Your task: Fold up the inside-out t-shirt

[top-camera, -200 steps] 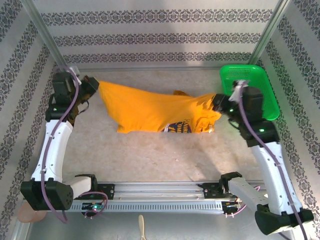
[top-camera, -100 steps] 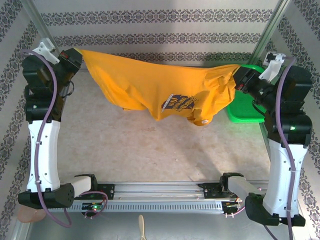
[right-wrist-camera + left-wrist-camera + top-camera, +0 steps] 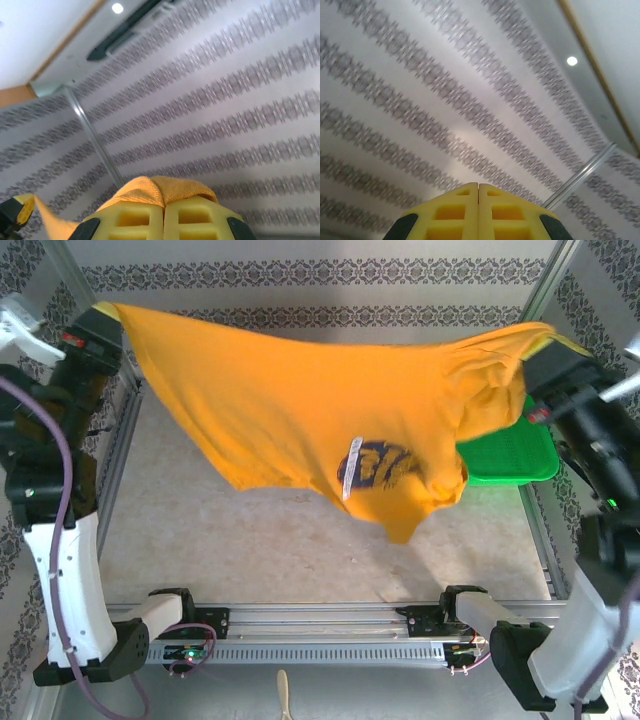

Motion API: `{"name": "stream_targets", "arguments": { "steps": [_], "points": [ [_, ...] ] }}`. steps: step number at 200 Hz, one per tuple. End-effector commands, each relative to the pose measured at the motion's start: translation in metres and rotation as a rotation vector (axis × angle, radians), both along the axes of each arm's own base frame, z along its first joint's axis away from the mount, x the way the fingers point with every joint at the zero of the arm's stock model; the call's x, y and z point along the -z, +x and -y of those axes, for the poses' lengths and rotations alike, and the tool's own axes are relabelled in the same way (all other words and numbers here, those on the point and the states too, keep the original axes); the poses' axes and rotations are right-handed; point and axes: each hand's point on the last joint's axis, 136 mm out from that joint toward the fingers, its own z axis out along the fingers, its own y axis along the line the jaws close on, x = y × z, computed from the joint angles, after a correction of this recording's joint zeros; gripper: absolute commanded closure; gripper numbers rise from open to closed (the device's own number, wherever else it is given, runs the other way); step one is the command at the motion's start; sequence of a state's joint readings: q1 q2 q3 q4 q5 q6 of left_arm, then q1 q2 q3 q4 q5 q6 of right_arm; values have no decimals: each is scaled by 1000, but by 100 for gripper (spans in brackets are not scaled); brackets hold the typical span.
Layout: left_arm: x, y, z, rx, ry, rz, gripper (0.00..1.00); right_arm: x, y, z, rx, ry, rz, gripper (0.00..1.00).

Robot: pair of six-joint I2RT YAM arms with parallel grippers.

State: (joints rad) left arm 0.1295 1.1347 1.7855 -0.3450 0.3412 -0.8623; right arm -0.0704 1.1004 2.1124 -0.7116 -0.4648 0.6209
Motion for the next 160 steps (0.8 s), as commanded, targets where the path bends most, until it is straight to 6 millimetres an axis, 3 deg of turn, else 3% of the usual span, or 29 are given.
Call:
{"name": "stream_targets", "arguments": {
  "steps": [1,16,31,57,81,117,160],
  "points": [
    [90,62,-16,-12,-42,-245,100,79,78,11,24,1,-250,100],
    [110,68,-22,-24,-50,-279,100,102,88,14,35,-3,-296,100],
    [120,73,-24,-24,-46,-300,100,111,93,15,41,-9,-316,100],
    [112,77,-24,-13,-40,-294,100,99,97,13,23,-11,-294,100],
    [89,74,-23,-10,-29,-252,100,77,92,10,9,-13,-250,100],
    [63,58,-20,-10,-21,-186,100,41,67,8,6,-16,-149,100],
    [78,37,-12,16,-42,-203,100,44,43,1,-24,-3,-147,100]
  ]
}}
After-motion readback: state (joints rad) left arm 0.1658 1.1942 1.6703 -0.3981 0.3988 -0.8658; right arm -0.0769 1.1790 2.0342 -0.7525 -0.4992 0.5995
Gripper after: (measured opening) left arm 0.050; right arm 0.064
